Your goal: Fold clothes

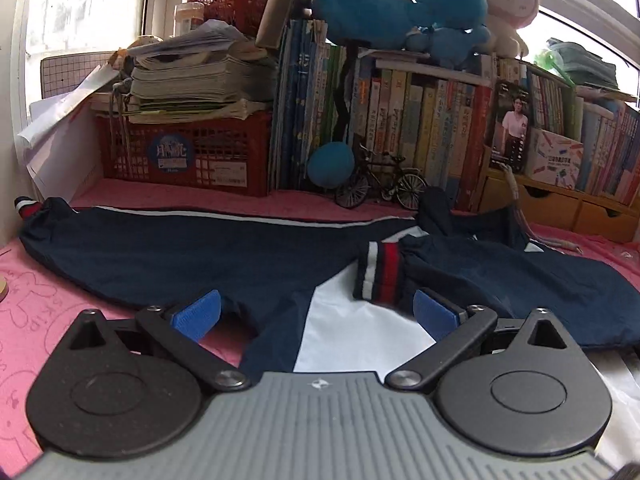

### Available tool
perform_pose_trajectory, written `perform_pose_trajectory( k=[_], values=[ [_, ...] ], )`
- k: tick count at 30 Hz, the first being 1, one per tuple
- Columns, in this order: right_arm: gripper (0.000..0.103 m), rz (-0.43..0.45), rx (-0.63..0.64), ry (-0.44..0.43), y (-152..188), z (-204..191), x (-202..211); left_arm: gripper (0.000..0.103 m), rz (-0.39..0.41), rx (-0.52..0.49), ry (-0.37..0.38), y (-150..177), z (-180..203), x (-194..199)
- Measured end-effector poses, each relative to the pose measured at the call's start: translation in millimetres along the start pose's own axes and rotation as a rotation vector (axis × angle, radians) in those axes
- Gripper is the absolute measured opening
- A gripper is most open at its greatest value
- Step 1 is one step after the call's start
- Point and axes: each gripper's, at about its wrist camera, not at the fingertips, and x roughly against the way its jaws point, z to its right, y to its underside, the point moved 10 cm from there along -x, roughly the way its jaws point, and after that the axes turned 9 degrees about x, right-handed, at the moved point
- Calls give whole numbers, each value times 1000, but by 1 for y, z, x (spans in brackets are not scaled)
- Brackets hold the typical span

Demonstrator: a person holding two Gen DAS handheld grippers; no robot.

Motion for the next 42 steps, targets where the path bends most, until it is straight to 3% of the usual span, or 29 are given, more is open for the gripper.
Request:
perform_pose_trajectory(
  k=[5,8,11,14,16,19,24,28,31,36,38,42],
  values=[
    [77,49,23,116,3,61,70,103,-83,155,-7,-7,-14,-41],
    [82,78,107,215,-4,91,122,103,-102,126,-27,-1,-14,-51],
    [96,122,223,356,-22,108,169,103,-118,85,-17,4,-5,-59],
    [103,169,325,482,-41,117,202,103,-143,86,32,9,6,-68],
    [103,174,382,501,-39,110,197,103,-141,137,101,8,12,-73],
    [103,141,467,401,-12,80,150,103,-148,205,180,10,17,-82],
    [100,-1,620,210,49,0,38,103,-150,154,70,10,21,-105],
    [100,6,639,129,55,-45,-4,103,-124,199,8,7,15,-116],
    [101,-33,646,100,56,-58,-25,103,-176,172,-25,15,14,-131],
    [101,-77,744,204,66,-48,-50,103,-183,5,-90,24,18,-137],
    [101,-111,699,256,72,-25,-52,103,-188,0,-81,24,16,-138],
    [101,-178,551,449,87,52,-44,103,-187,-19,-78,24,16,-141]
  ],
)
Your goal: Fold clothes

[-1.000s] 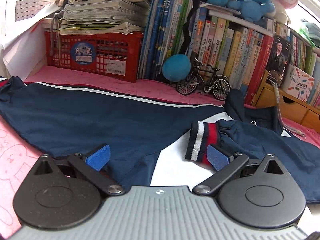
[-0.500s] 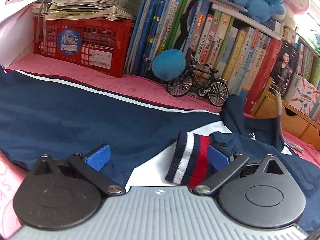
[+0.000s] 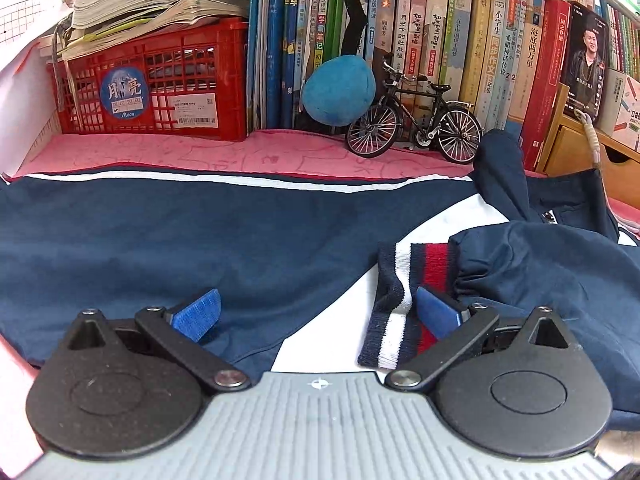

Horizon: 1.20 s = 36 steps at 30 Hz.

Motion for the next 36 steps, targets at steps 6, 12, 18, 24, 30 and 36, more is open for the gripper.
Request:
perform_pose_trajectory(
  k=[6,12,18,24,30,36],
  values=[
    [102,-57,-190,-7,46,38,-14,103,30,-51,-46,-4,-10,3],
    [99,7,-139,23,25,28,8,103,137,-199,-97,-12,-10,26],
    [99,135,23,-23,-22,-12,27,103,250,-273,17,-27,32,57],
    [99,148,111,18,-34,-28,16,103,212,-445,-17,-7,55,38],
    [101,-1,-22,104,19,25,-14,103,162,-490,-10,3,47,26],
    [99,23,29,107,19,19,-5,103,155,-489,5,5,48,24]
  ],
)
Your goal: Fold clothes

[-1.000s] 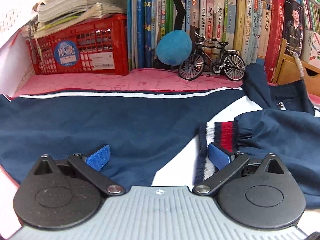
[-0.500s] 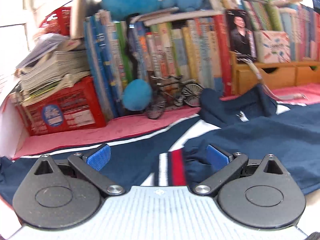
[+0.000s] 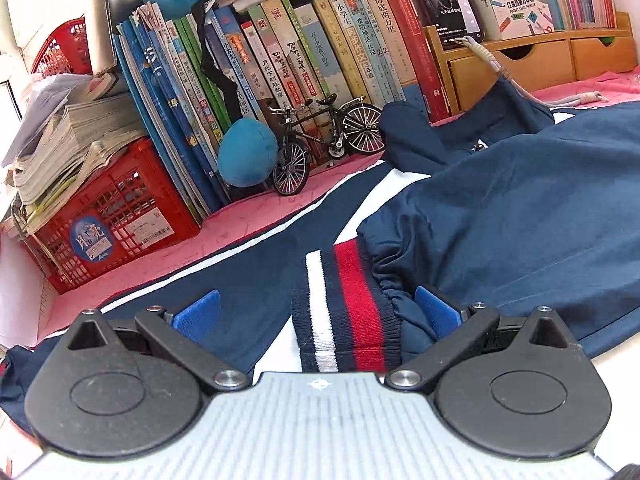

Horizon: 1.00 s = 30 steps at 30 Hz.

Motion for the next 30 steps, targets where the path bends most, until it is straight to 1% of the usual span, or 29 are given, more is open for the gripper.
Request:
perform_pose_trajectory(
  k=[2,4,6,8,10,12,13,15,16,19,20,23,25,28,30],
  values=[
    [100,29,40,-40,-7,-3,12,103,-16,33,26,1,-4,-2],
    [100,47,29,-148,-14,-7,30,103,-35,69,55,2,-7,-4],
    [103,97,-27,-235,-27,-8,55,103,-58,113,89,3,-11,-6],
    [103,143,-122,-313,-45,-10,77,103,-84,163,125,4,-15,-9],
    [103,174,-221,-381,-68,-14,87,103,-116,226,167,7,-19,-12],
    [103,174,-329,-447,-99,-23,84,103,-143,279,204,9,-22,-15],
    [103,165,-375,-473,-112,-26,80,103,-147,291,210,10,-23,-15],
    [103,144,-468,-523,-143,-38,62,103,-143,280,201,10,-22,-14],
    [103,131,-496,-531,-156,-44,52,103,-142,277,199,10,-21,-14],
    [102,72,-528,-515,-180,-64,23,103,-145,282,202,10,-22,-14],
    [102,52,-533,-512,-182,-69,15,103,-146,283,204,10,-22,-14],
    [99,-52,-521,-502,-172,-87,-8,103,-147,283,205,10,-23,-15],
    [98,-155,-500,-463,-143,-92,-23,103,-147,283,205,10,-23,-15],
    [100,-204,-563,-428,-96,-77,-34,103,-149,285,207,10,-24,-15],
    [100,-244,-593,-359,-63,-55,-39,103,-149,285,208,10,-24,-16]
  ],
)
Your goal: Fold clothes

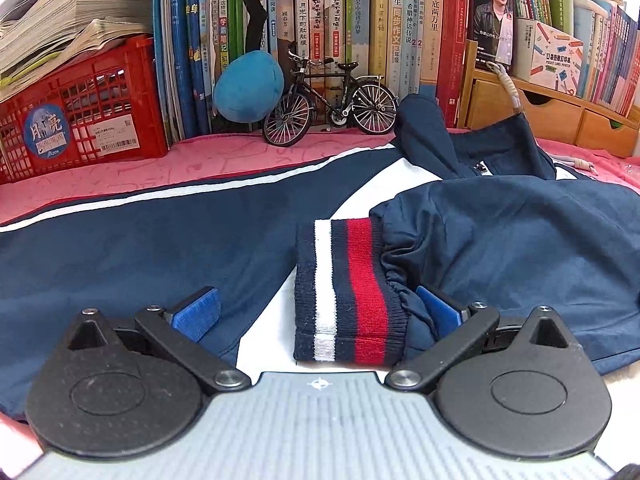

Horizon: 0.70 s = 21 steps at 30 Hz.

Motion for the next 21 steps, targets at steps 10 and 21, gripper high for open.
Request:
perform_pose_trajectory(
  k=[10,21],
  values=[
    [89,-126,-228,265,44,143,19,103,-1,1,1,1,0,0],
    [96,54,-138,-340,-51,-38,7,103,-2,5,3,1,0,1]
  ],
)
